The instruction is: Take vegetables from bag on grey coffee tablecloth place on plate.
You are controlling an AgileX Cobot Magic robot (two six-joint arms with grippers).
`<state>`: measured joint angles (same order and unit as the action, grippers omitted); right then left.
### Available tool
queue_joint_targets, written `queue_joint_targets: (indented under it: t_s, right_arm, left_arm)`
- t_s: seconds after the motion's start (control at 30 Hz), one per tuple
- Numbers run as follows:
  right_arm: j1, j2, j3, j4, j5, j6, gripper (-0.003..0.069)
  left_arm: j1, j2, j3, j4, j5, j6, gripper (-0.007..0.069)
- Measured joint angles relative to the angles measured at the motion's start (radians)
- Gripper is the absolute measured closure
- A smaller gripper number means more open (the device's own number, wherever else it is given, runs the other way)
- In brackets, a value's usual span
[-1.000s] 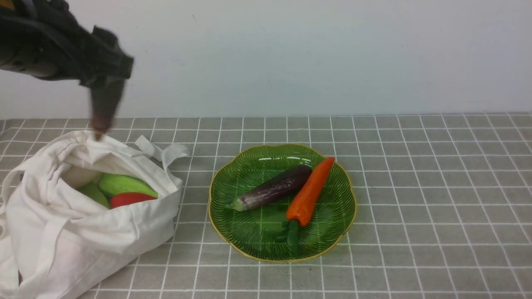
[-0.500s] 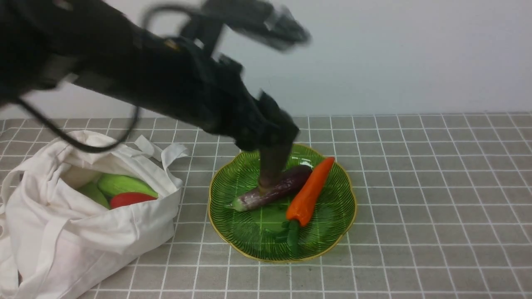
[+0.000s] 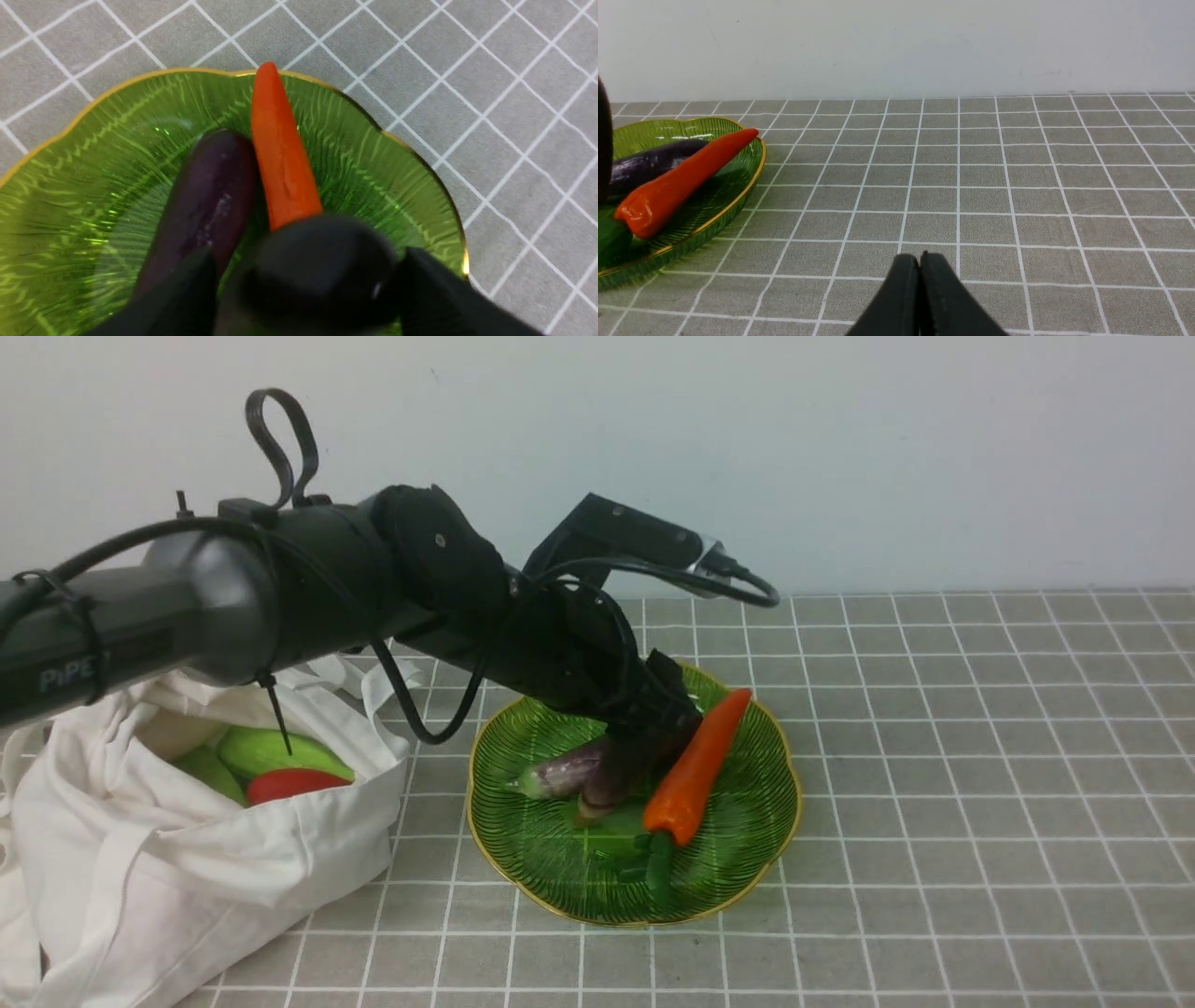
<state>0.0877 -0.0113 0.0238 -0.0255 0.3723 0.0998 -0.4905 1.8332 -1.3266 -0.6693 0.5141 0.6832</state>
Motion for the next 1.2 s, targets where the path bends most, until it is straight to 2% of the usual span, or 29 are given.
queue_joint_targets:
  t_s: [0.03, 0.07, 0.1, 0.13, 0.23, 0.3, 0.33, 0.37, 0.4, 0.43, 0.47, 0.5, 0.57, 0.6, 0.67, 0.8, 0.93, 1.07, 1.2]
  right_arm:
    - [0.0, 0.0, 0.0, 0.0, 0.0, 0.0, 0.0673]
    - [0.0, 0.0, 0.0, 0.0, 0.0, 0.0, 0.0673]
    - [0.0, 0.0, 0.0, 0.0, 0.0, 0.0, 0.0673]
    - [0.0, 0.0, 0.0, 0.0, 0.0, 0.0, 0.0673]
    - [0.0, 0.0, 0.0, 0.0, 0.0, 0.0, 0.0673]
    - [0.0, 0.0, 0.0, 0.0, 0.0, 0.0, 0.0673]
    - [0.0, 0.0, 0.0, 0.0, 0.0, 0.0, 0.0673]
    - [0.0, 0.0, 0.0, 0.0, 0.0, 0.0, 0.0673]
    - [0.0, 0.0, 0.0, 0.0, 0.0, 0.0, 0.0673]
    - [0.0, 0.0, 0.0, 0.0, 0.0, 0.0, 0.0673]
    - [0.0, 0.0, 0.0, 0.0, 0.0, 0.0, 0.0673]
    - [0.0, 0.0, 0.0, 0.0, 0.0, 0.0, 0.0673]
    - [0.0, 0.0, 0.0, 0.0, 0.0, 0.0, 0.0673]
    - [0.0, 0.0, 0.0, 0.0, 0.0, 0.0, 0.0673]
    - [0.0, 0.0, 0.0, 0.0, 0.0, 0.0, 0.0673]
    - [0.0, 0.0, 0.0, 0.0, 0.0, 0.0, 0.0673]
    - [0.0, 0.0, 0.0, 0.0, 0.0, 0.0, 0.0673]
    - [0.0, 0.0, 0.0, 0.0, 0.0, 0.0, 0.0673]
    - [0.0, 0.0, 0.0, 0.0, 0.0, 0.0, 0.0673]
  left_arm:
    - [0.0, 0.0, 0.0, 0.0, 0.0, -0.004, 0.0039]
    - [0.0, 0.0, 0.0, 0.0, 0.0, -0.003, 0.0032]
    - [0.0, -0.006, -0.001, 0.0, -0.001, -0.009, -0.0014]
    - [0.0, -0.014, -0.002, 0.0, -0.001, -0.012, -0.0027]
    - [0.0, -0.06, -0.012, 0.016, 0.008, -0.026, -0.0027]
    - [0.003, -0.122, -0.013, 0.053, 0.035, -0.051, 0.0022]
    - [0.007, -0.153, -0.013, 0.084, 0.059, -0.079, 0.0073]
    - [0.007, -0.171, -0.013, 0.091, 0.064, -0.094, 0.0085]
    - [0.012, -0.248, -0.013, 0.169, 0.114, -0.168, 0.0251]
    - [0.012, -0.279, -0.013, 0.188, 0.125, -0.188, 0.0293]
    - [0.013, -0.335, -0.013, 0.24, 0.157, -0.249, 0.0402]
    - [0.014, -0.381, -0.013, 0.28, 0.171, -0.286, 0.0476]
    - [0.014, -0.52, 0.012, 0.347, 0.185, -0.385, 0.0585]
    - [0.014, -0.613, 0.05, 0.362, 0.172, -0.432, 0.0613]
    - [0.014, -0.679, 0.078, 0.365, 0.159, -0.453, 0.0621]
    - [0.014, -0.952, 0.306, 0.363, 0.045, -0.495, 0.0629]
    - [0.014, -1.198, 0.564, 0.286, -0.136, -0.561, 0.0629]
    - [0.014, -1.344, 0.732, 0.265, -0.204, -0.57, 0.0629]
    - [0.014, -1.427, 0.822, 0.258, -0.205, -0.57, 0.0629]
